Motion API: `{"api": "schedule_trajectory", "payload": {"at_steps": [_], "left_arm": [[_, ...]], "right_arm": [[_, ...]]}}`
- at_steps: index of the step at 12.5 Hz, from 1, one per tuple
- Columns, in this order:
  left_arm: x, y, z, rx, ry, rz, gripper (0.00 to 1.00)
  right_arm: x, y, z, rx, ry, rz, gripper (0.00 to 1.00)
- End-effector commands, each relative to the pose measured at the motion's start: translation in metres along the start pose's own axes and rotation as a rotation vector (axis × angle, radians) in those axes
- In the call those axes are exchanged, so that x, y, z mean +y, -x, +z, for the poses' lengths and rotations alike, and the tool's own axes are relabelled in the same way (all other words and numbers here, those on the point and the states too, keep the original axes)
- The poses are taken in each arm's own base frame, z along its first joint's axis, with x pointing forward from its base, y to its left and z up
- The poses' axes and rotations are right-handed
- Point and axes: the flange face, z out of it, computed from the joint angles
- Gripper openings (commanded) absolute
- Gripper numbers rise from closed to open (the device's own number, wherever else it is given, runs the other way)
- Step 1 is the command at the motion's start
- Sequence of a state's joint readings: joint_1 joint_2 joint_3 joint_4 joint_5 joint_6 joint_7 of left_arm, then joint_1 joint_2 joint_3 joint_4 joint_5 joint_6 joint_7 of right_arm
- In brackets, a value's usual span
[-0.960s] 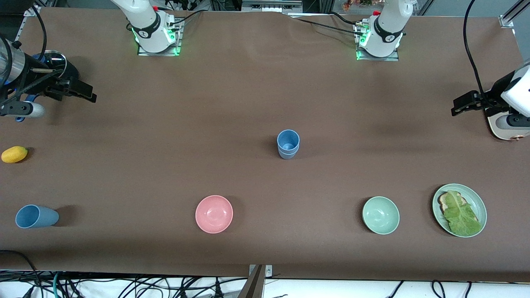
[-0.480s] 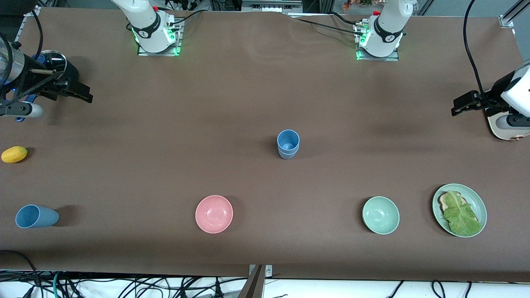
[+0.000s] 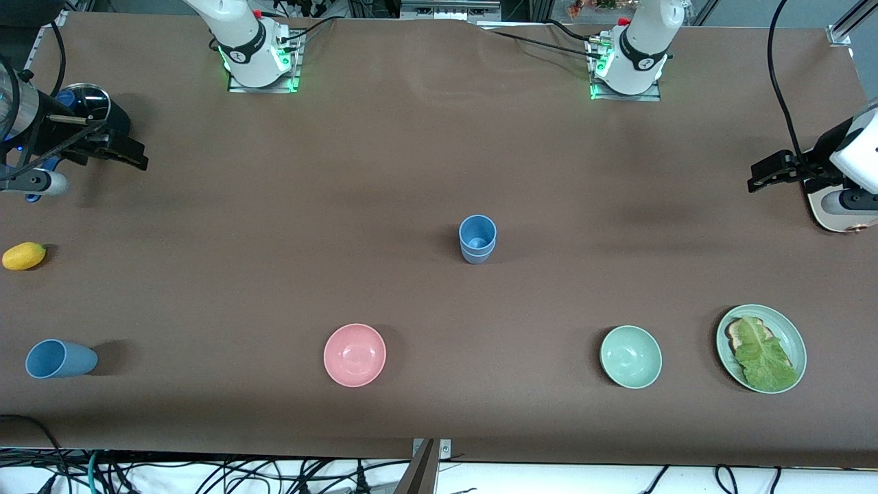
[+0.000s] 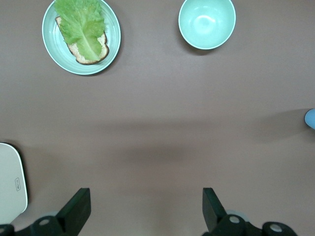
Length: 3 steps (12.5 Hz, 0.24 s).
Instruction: Stack blue cups with both arms
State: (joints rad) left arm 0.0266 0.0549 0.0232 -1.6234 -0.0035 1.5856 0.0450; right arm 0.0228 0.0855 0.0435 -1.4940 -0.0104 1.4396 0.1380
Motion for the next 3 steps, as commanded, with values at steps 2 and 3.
{"api": "schedule_trajectory", "payload": {"at_steps": [2, 3], "left_arm": [[-0.0019, 0.0048, -0.0024, 0.008, 0.019, 0.017, 1.0], [-0.0019, 0.0048, -0.0024, 0.008, 0.019, 0.017, 1.0]], "right_arm": [[0.001, 0.0048, -0.0046, -0.002, 0.012, -0.002, 1.0], [0.0012, 0.0044, -0.0048, 0.0, 0.007, 0.0, 1.0]]}}
